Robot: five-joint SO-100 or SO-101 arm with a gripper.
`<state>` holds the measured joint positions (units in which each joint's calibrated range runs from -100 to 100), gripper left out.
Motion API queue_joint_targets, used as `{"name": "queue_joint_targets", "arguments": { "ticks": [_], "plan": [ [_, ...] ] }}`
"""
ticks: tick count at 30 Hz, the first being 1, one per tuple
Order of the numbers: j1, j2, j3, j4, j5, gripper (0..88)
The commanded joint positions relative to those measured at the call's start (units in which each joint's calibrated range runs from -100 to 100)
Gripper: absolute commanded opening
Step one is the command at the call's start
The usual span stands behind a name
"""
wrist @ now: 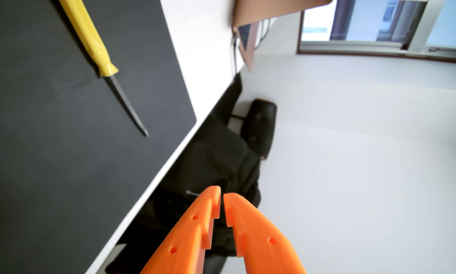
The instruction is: Grab the yellow screwdriver
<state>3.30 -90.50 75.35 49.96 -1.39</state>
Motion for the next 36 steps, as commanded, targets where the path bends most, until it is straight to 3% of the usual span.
{"name": "queue_joint_targets", "arguments": {
  "ticks": [1, 18, 36],
  "plan": [
    [-0.14, 6.22, -2.0, -3.09, -0.16, 0.9],
    [-5.79, 36.87, -16.95, -4.65, 0.31, 0.9],
    [-6.45, 48.93, -17.85, -7.51, 1.15, 0.9]
  ]
}}
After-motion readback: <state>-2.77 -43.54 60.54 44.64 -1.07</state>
